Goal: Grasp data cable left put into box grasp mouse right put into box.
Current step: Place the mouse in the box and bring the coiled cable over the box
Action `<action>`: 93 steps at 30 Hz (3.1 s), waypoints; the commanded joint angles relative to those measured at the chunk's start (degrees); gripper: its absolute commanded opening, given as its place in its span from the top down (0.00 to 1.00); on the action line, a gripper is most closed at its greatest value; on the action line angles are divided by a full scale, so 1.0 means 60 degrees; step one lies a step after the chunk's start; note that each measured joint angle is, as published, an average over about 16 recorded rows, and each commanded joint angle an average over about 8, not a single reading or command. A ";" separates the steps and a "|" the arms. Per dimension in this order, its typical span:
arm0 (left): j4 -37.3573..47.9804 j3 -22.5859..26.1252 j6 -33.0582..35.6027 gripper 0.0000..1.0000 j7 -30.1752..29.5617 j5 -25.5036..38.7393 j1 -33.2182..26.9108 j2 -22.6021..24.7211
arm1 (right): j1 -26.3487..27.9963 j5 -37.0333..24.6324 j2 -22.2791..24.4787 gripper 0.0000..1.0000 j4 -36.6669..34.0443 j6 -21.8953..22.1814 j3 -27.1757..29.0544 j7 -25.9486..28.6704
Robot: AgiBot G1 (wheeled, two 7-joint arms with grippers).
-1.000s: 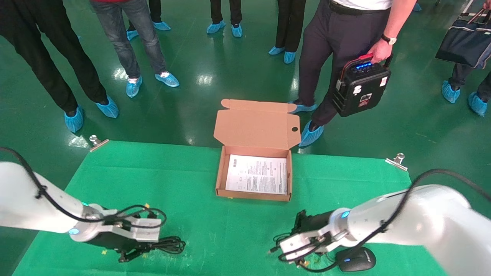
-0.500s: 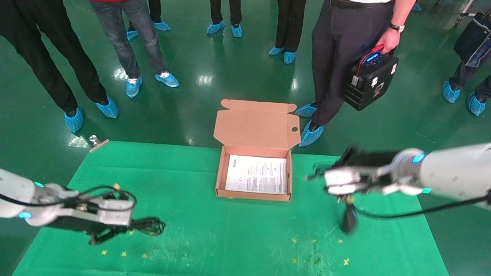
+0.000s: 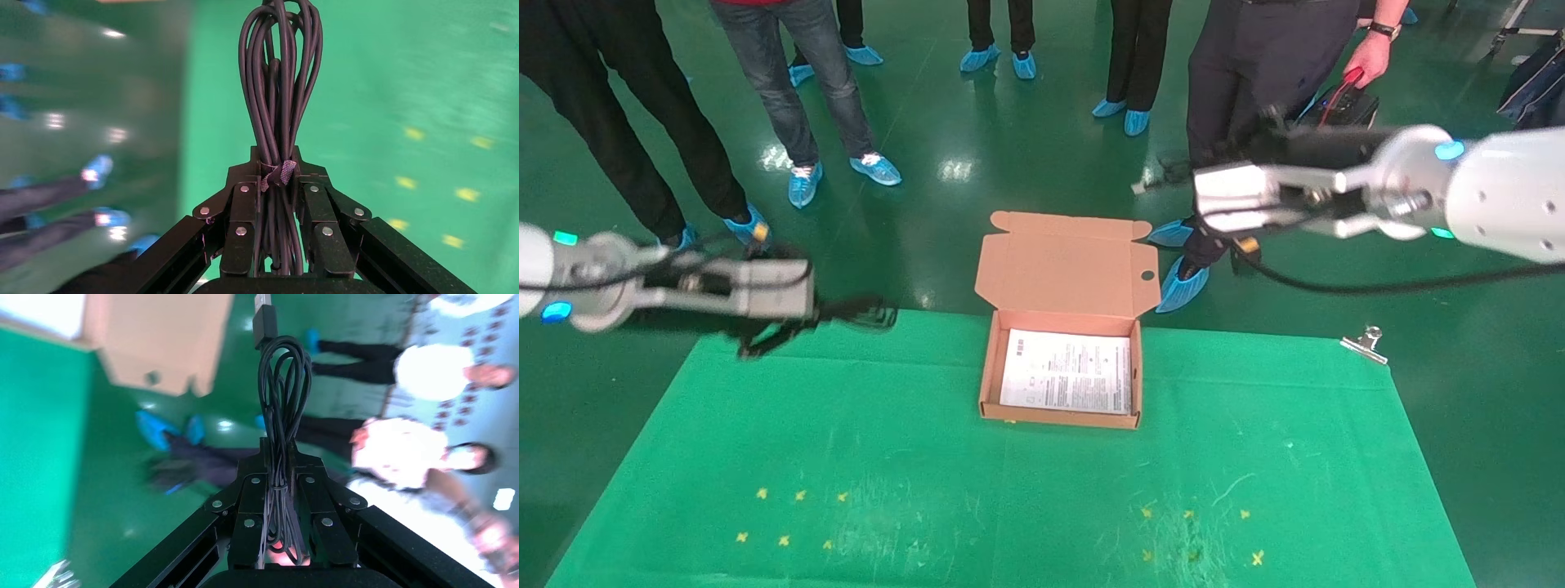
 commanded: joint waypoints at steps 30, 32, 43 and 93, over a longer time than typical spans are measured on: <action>0.2605 -0.0555 -0.2921 1.00 0.1585 -0.0085 -0.1775 0.2652 | 0.1468 0.2508 -0.3648 1.00 -0.4313 0.3210 0.0094 -0.3688; 0.2644 -0.0561 -0.2939 1.00 0.1608 -0.0098 -0.1785 0.2669 | 0.1485 0.2570 -0.3656 1.00 -0.4351 0.3203 0.0096 -0.3751; 0.2788 -0.0364 -0.3127 1.00 0.1450 0.0244 -0.1415 0.2680 | 0.1264 0.2603 -0.3926 1.00 -0.4838 0.3442 -0.0021 -0.3949; 0.1034 0.0515 -0.2604 1.00 -0.1590 0.2781 -0.0328 0.1700 | 0.0039 0.6748 -0.4497 1.00 -0.7056 0.5132 -0.4547 -0.2635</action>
